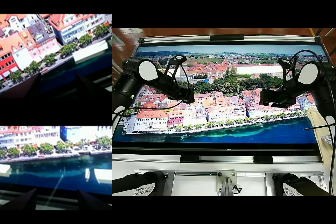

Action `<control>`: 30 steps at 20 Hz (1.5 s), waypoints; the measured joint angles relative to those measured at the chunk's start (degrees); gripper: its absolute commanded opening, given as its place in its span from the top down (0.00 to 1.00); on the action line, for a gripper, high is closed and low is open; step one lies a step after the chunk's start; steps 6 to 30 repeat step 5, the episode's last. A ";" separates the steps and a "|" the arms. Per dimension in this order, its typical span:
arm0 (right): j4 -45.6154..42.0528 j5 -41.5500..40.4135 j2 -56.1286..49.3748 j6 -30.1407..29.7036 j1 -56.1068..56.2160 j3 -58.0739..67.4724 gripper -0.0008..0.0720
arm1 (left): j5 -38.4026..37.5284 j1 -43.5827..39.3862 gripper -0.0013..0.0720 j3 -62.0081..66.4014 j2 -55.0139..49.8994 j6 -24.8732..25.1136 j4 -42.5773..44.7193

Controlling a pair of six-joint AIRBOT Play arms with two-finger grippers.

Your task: Fold the shirts.

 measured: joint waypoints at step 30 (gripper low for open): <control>0.00 -0.13 -0.20 0.00 0.24 -0.04 0.14 | 0.35 0.00 0.25 0.00 -0.52 0.11 1.05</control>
